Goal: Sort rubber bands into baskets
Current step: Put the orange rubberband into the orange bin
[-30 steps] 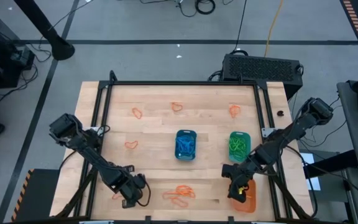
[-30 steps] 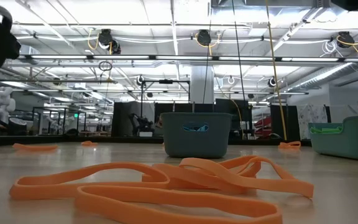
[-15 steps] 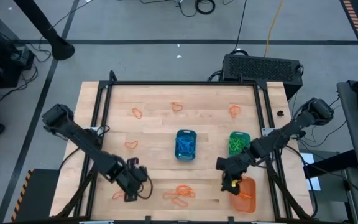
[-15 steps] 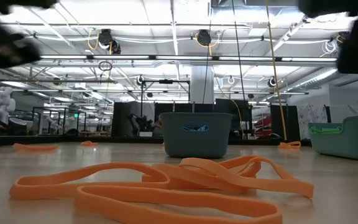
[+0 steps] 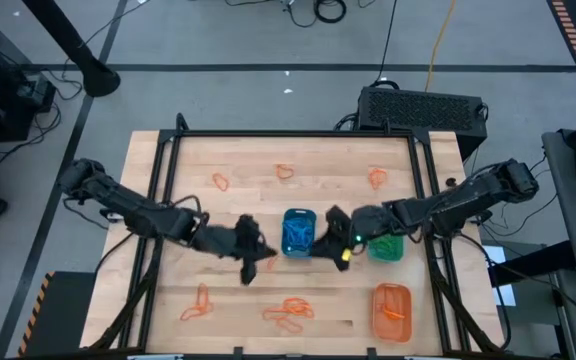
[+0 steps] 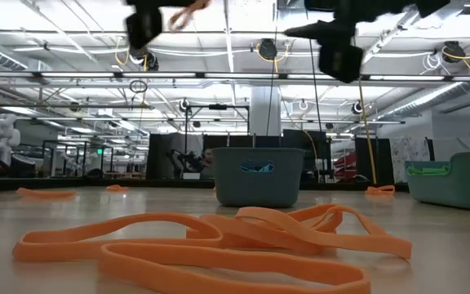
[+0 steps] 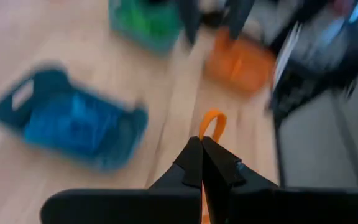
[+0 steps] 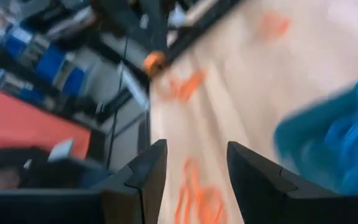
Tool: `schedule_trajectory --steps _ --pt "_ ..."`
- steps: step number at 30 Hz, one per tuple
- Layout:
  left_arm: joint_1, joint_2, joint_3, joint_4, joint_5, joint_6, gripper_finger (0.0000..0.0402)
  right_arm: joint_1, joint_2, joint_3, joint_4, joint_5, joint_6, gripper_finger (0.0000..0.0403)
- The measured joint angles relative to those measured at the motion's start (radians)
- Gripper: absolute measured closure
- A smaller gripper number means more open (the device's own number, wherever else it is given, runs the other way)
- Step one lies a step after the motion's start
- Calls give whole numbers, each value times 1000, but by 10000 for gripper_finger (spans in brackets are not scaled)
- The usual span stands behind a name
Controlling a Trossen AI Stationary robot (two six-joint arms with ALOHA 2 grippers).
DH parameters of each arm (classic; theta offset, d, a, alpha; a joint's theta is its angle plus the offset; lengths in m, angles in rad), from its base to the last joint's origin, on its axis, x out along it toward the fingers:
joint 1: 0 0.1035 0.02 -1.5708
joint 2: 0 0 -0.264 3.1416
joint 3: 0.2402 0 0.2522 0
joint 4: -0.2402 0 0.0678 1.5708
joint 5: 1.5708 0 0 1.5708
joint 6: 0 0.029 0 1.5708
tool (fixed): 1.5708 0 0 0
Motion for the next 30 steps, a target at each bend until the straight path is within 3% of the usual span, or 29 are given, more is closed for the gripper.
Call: schedule_trajectory --steps 9,15,24,30 --pt "160 8 1 342 -18 -18 401 -52 0 0 229 80 -146 243" --pt "207 9 1 399 -8 -17 401 -65 0 0 322 96 -239 230" --pt "216 9 1 407 23 -11 401 -83 1 0 264 144 -239 153" --pt "218 15 1 424 22 -19 401 -88 22 0 313 142 -251 145"
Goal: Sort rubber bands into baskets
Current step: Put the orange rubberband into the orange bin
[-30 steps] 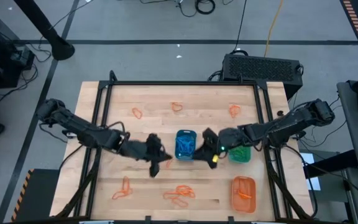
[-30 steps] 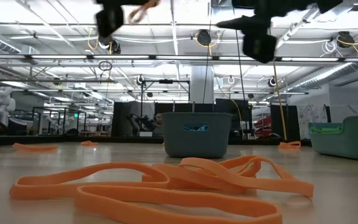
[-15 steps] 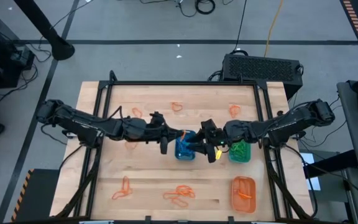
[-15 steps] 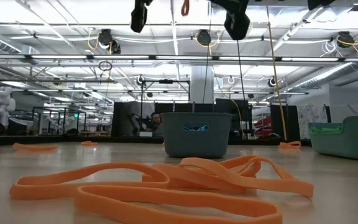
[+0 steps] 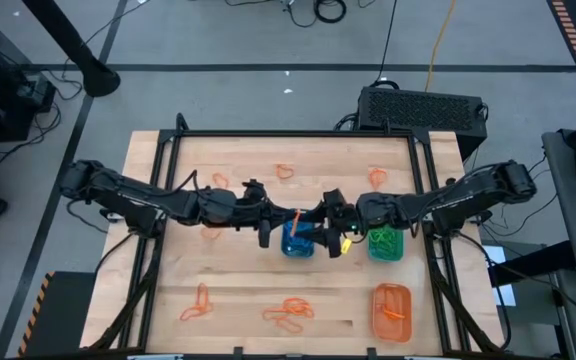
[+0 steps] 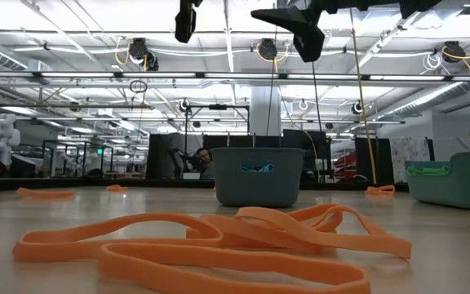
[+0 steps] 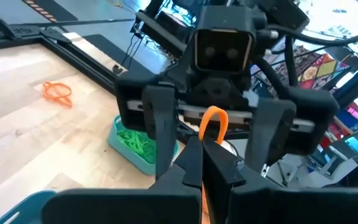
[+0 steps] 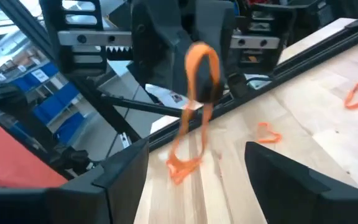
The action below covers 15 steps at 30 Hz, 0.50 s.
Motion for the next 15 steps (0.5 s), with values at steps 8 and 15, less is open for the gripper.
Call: schedule_trajectory --steps 8,15 --pt "8 43 0 64 0 -26 402 -1 25 0 17 10 -12 146" --pt "11 47 0 69 1 -26 402 -1 24 0 20 28 -40 198"
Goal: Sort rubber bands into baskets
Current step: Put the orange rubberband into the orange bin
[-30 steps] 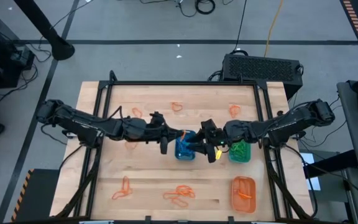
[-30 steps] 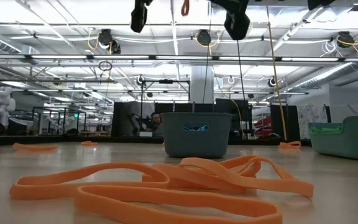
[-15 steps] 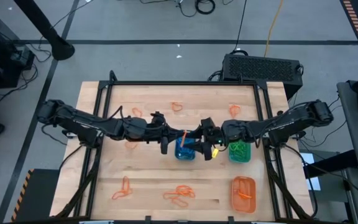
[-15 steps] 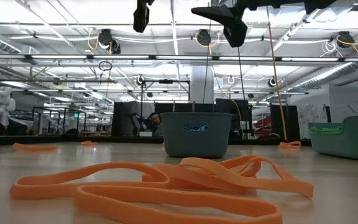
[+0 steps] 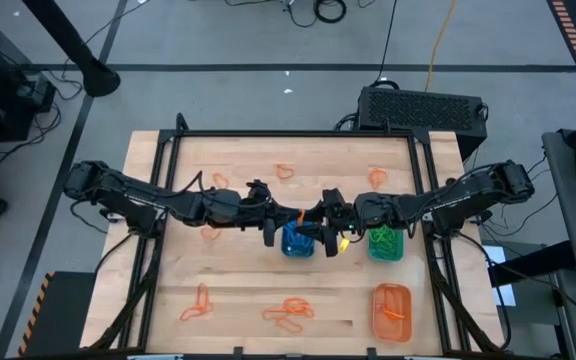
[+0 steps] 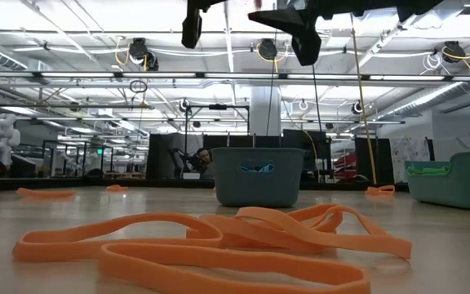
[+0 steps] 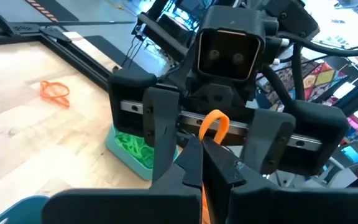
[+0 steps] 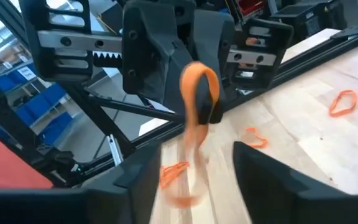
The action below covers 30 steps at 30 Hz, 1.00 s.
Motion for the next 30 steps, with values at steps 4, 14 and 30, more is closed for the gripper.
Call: schedule_trajectory --steps 4,14,30 --pt "2 0 0 -1 0 0 401 0 0 0 1 1 -32 266" --pt "2 0 0 -3 20 1 396 0 0 0 21 -6 -91 396" --pt "18 -7 -1 -205 313 26 242 8 -14 0 -97 -184 13 402"
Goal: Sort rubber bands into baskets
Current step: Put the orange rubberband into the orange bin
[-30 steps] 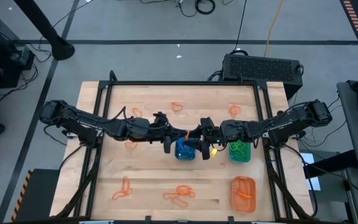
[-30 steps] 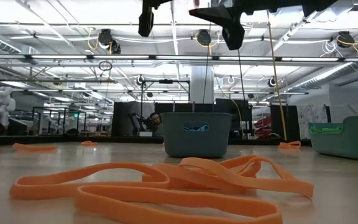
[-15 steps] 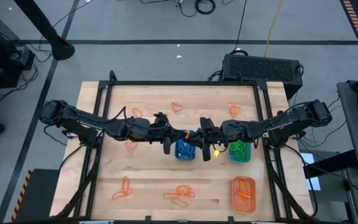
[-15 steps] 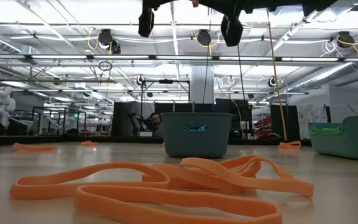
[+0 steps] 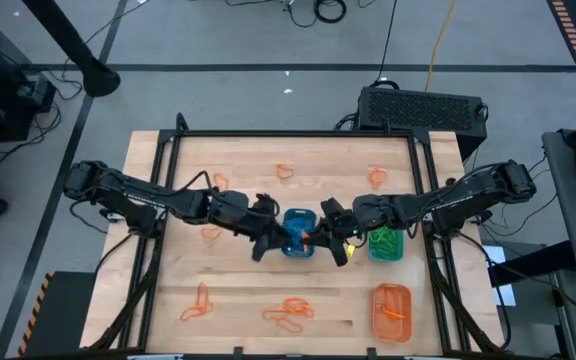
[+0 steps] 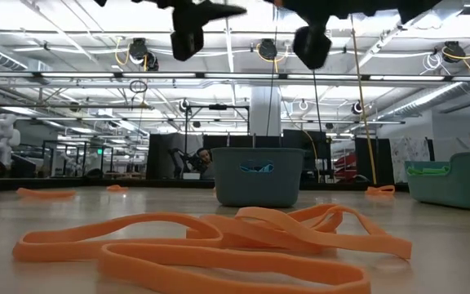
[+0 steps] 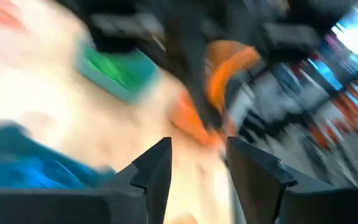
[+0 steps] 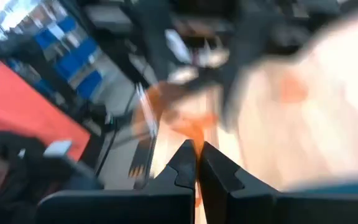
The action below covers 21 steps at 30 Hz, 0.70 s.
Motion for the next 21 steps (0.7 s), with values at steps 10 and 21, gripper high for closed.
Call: schedule_trajectory --steps 10,21 --pt "-25 -2 0 -265 341 97 240 108 -32 1 -440 -306 322 403" --pt "-90 58 0 -327 138 174 240 458 -33 0 -761 -405 769 403"
